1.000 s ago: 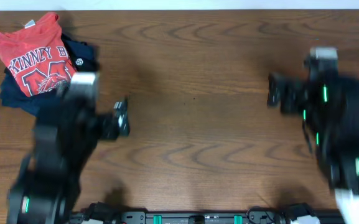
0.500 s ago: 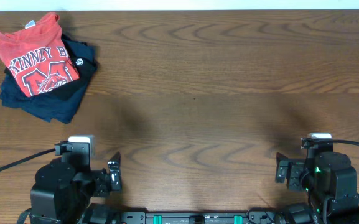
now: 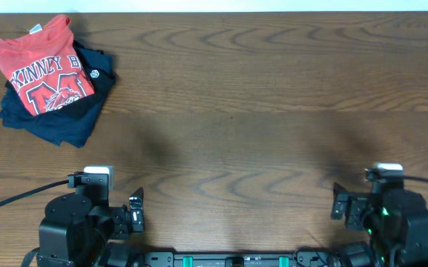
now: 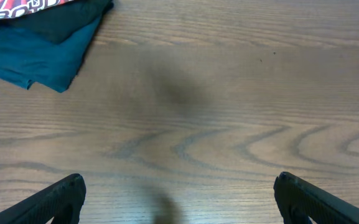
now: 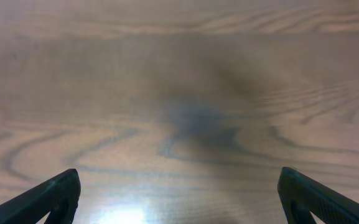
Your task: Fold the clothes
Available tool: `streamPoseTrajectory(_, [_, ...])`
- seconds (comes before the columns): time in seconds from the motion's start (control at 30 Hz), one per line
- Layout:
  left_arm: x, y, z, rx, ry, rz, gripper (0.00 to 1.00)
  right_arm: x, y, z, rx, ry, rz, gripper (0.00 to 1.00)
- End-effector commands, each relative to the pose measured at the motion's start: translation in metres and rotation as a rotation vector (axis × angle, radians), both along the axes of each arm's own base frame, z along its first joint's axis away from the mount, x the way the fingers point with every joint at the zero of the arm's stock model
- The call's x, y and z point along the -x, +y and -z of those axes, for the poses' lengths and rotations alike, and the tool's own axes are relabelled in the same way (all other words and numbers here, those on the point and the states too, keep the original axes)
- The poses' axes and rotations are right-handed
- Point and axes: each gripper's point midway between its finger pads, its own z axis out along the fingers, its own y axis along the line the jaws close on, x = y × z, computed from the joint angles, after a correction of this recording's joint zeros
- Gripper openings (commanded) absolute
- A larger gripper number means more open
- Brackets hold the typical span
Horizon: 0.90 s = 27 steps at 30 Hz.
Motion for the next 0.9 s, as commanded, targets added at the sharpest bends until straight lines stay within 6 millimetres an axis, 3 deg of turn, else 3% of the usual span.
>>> streamPoseTrajectory(0.0, [0.0,0.002,0.0,-0.017,0.0,-0.003,0.98,-0.002,-0.011,-0.014,0.004,-0.135,0.055,0.99])
streamPoseTrajectory(0.1, [0.0,0.002,0.0,-0.017,0.001,-0.003,0.98,-0.01,-0.015,-0.03,0.025,-0.305,0.056,0.99])
streamPoseTrajectory(0.27, [0.0,0.002,0.0,-0.017,0.001,-0.003,0.98,-0.025,-0.017,-0.038,0.053,-0.542,0.053,0.99])
streamPoseTrajectory(0.47, [0.0,0.002,0.0,-0.017,0.001,-0.003,0.98,-0.059,-0.014,-0.037,0.061,-0.718,0.043,0.99])
streamPoseTrajectory(0.63, [0.0,0.002,0.0,-0.017,0.001,-0.003,0.98,-0.08,-0.014,-0.01,0.06,-0.8,0.05,0.99])
streamPoseTrajectory(0.77, [0.0,0.002,0.0,-0.017,0.001,-0.003,0.98,-0.086,-0.013,0.046,0.07,-0.654,0.038,0.99])
streamPoseTrajectory(0.87, [0.0,0.002,0.0,-0.017,0.001,-0.003,0.98,-0.088,-0.011,0.044,0.061,-0.662,0.025,0.99])
